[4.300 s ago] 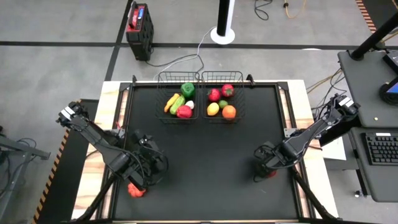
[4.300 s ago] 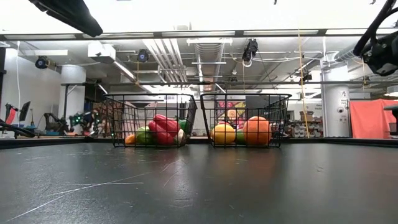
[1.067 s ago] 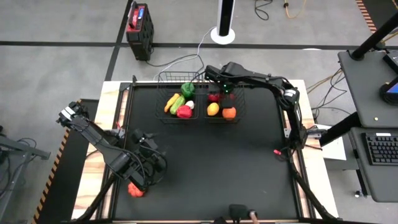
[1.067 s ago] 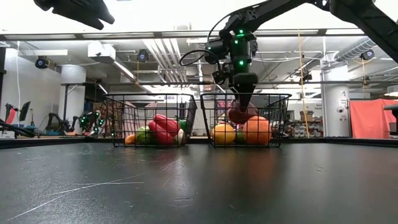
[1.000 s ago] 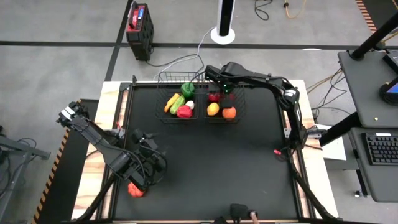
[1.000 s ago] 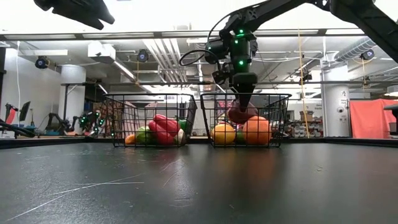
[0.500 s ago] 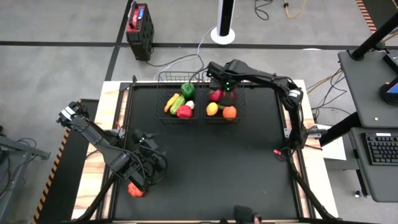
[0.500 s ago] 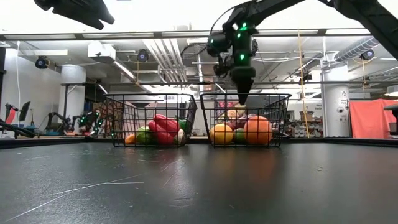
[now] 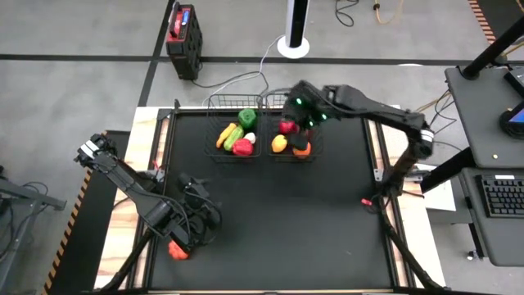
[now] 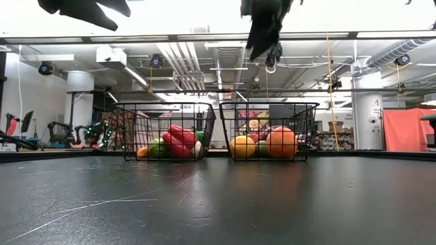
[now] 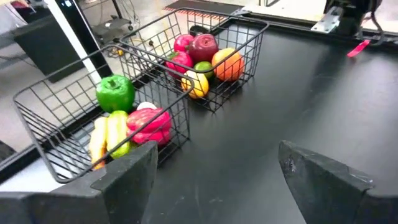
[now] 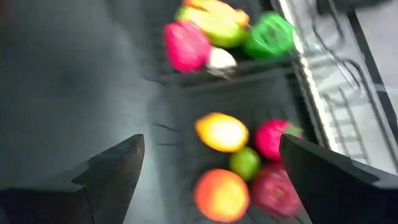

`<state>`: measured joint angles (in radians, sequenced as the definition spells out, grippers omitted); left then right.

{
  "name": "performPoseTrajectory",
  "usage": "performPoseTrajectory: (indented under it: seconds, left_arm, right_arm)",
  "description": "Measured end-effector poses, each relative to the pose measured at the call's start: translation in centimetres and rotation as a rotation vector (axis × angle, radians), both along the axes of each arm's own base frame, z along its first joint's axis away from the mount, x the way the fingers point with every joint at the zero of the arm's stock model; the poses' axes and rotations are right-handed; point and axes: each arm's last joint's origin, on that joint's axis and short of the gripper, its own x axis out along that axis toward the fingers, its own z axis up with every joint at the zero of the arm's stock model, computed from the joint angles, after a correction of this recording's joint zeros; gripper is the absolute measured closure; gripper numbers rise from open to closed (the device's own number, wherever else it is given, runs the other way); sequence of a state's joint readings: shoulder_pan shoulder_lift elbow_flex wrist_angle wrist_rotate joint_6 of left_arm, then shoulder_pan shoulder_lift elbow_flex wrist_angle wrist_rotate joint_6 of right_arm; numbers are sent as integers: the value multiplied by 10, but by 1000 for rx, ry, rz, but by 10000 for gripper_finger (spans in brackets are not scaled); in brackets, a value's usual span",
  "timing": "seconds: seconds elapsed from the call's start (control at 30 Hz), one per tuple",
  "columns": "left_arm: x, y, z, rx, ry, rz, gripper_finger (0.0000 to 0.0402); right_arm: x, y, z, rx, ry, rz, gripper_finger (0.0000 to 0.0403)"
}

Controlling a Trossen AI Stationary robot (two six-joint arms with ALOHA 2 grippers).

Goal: Sort produce into baskets
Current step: Put the pumpkin into the left wire basket

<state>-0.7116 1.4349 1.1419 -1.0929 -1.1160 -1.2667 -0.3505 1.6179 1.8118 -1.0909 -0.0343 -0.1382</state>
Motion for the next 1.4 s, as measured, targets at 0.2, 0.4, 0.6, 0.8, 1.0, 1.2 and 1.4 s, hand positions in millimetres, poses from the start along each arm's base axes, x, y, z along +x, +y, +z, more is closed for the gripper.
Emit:
performPoseTrajectory:
  seconds: [0.2, 0.4, 0.6, 0.8, 1.0, 1.2, 1.4]
  left_arm:
    - [3, -4, -1, -81, -1, -13, 86]
    - [9, -11, -6, -174, 16, -35, 86]
    - [12, -23, -20, -461, 253, -126, 86]
    - [14, -38, -28, -743, 452, -226, 86]
    - [9, -47, -31, -1002, 601, -190, 86]
    - [-5, -58, -31, -1127, 668, -62, 86]
    - [-27, -63, -34, -1150, 795, 128, 86]
  right_arm:
    - [-13, 58, 7, 2, -122, 91, 39]
    - [-25, 114, -5, 2, -220, 143, 39]
    - [-41, 172, -23, -88, -306, 153, 39]
    - [-52, 208, -38, -178, -354, 112, 39]
    - [-49, 225, -51, -158, -358, 125, 39]
    - [-40, 232, -65, -158, -320, 125, 39]
    - [-31, 236, -78, -167, -288, 126, 39]
